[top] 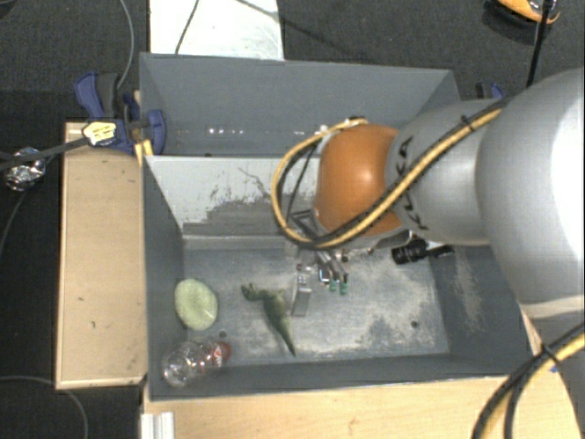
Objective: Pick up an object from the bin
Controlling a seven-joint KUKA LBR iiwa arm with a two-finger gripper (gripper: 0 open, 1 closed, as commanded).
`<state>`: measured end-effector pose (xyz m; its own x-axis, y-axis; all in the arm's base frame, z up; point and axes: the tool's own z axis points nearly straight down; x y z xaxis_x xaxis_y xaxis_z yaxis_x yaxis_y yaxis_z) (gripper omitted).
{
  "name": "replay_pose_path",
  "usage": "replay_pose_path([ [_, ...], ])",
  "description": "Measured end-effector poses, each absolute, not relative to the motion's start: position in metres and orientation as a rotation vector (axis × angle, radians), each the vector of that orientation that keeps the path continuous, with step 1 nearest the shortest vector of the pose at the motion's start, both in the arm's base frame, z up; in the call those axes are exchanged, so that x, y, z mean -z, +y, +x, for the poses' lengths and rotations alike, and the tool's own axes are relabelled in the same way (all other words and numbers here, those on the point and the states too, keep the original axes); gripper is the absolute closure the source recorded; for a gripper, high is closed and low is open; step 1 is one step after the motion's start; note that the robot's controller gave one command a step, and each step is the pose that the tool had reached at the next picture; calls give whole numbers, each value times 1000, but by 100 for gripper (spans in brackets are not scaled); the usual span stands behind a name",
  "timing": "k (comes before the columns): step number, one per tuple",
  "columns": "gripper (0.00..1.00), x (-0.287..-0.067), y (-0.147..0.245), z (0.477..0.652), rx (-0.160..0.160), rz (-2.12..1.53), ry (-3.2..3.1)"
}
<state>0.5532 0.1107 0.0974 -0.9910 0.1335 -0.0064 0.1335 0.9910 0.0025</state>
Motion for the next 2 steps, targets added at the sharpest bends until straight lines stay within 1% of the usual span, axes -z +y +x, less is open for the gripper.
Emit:
replay_pose_path([
  [1,0,-82,124,547,-1,148,3133],
  [2,100,-76,155,539,6,-524,3084],
])
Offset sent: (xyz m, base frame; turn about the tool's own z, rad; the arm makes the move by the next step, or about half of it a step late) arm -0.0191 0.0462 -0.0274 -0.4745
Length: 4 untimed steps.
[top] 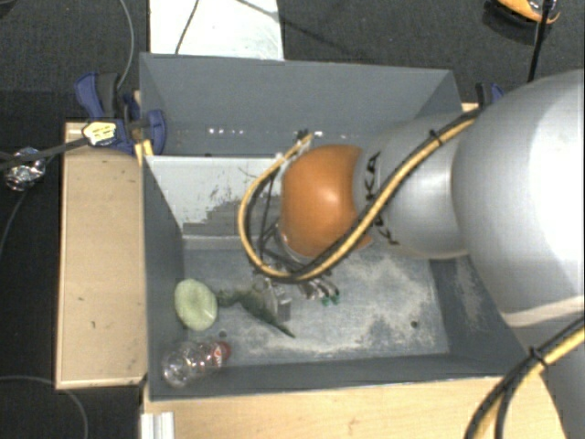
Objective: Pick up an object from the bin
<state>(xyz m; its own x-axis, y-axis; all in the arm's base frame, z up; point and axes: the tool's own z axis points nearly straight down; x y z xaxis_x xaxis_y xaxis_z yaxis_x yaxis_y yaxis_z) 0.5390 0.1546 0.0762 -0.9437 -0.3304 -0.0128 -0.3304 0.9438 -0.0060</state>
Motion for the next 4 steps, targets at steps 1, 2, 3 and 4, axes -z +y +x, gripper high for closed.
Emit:
replay_pose_path([
  [1,100,-76,155,539,5,-521,3085],
  [2,100,-116,158,535,2,-519,3092],
  [3,0,-73,147,573,3,-576,3070],
  [4,100,-75,147,577,0,-571,3062],
])
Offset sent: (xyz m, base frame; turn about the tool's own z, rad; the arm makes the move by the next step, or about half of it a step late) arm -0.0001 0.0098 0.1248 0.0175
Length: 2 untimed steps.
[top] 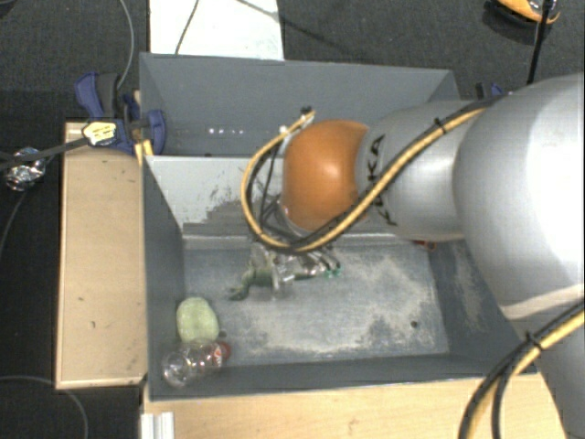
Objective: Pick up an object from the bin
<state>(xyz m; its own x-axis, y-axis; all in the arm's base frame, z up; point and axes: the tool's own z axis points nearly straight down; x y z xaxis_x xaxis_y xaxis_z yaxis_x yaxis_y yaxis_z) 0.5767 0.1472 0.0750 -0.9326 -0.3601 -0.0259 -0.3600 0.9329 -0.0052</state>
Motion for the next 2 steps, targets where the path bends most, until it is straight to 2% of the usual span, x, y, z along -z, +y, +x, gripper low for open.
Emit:
replay_pose_path([
  [1,100,-75,147,577,0,-569,3063],
  [2,100,-92,150,584,-2,-660,3040],
])
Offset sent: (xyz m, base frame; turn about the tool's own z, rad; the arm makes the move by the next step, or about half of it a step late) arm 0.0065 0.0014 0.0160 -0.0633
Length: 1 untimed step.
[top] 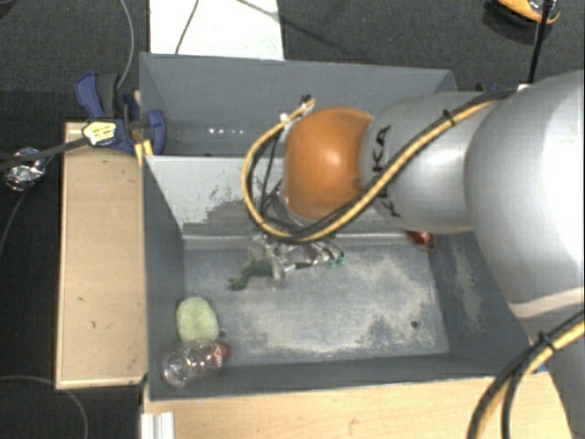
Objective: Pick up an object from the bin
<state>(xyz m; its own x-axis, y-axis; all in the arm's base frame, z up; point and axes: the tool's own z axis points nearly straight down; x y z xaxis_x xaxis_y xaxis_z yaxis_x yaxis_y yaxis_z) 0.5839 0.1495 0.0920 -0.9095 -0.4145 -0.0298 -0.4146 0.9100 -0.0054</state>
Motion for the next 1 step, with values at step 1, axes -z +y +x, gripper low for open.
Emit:
replay_pose_path([
  [1,100,-92,150,584,-2,-659,3041],
])
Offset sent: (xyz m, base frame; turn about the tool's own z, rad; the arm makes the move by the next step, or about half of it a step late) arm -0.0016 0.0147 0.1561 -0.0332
